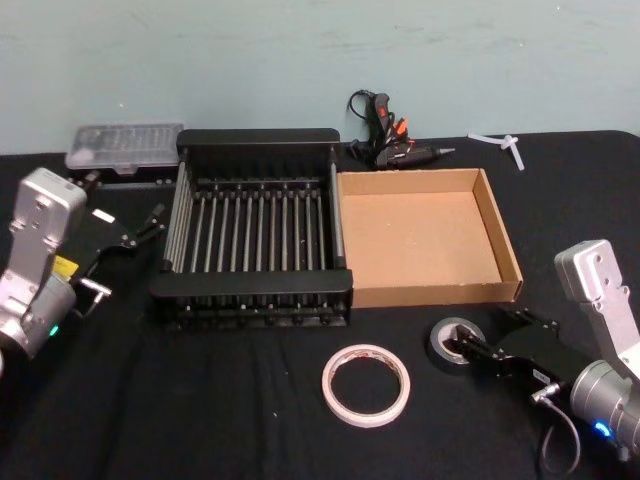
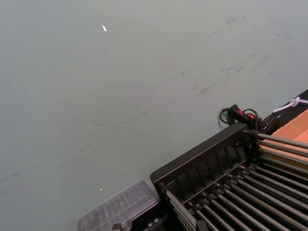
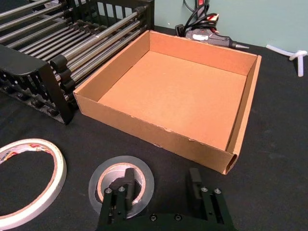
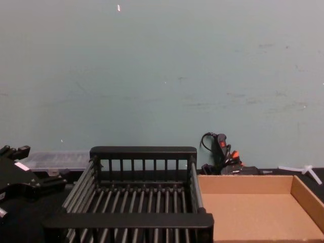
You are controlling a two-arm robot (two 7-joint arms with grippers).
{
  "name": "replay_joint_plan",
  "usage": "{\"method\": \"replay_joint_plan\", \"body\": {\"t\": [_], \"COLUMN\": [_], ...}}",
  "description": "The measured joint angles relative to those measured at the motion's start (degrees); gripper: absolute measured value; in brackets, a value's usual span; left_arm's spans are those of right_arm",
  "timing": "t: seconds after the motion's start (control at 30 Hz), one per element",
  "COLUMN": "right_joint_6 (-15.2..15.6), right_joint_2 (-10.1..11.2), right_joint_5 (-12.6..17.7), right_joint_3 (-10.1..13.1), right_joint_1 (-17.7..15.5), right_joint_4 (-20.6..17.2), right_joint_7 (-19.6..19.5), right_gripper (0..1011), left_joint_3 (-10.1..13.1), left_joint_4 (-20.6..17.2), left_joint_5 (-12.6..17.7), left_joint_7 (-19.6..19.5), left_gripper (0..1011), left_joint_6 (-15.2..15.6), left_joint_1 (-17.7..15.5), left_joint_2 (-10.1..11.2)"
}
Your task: Pick up the white tape and place it into the black box , Pick up the silver tape and place it into the brown box.
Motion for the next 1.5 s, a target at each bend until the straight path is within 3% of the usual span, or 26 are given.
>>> {"method": "replay_joint_plan", "body": {"t": [0.53,0.63,1.07,1.5], "right_joint_6": [-0.07,-0.09,-0.09,-1.40], "right_joint_2": [0.03,0.03,0.03,1.18], "right_joint_5": [0.09,0.10,0.10,0.79], "right_joint_3": [0.00,0.00,0.00,1.97], "right_joint_1": [0.00,0.00,0.00,-2.22], "right_joint_4": [-0.01,-0.01,-0.01,-3.58], "right_joint_7": [-0.02,-0.03,-0.03,4.24], "right_gripper": [201,146,143,143], "left_joint_3": [0.00,0.00,0.00,0.00], "left_joint_4": [0.00,0.00,0.00,0.00], "left_joint_5": [0.00,0.00,0.00,0.00], "left_joint_7": [0.00,0.00,0.00,0.00], "left_gripper": [1001,1001,1001,1001], "left_joint_6": [0.00,0.00,0.00,0.00], "left_joint_1": [0.00,0.00,0.00,0.00], "left_joint_2": [0.00,0.00,0.00,0.00]}}
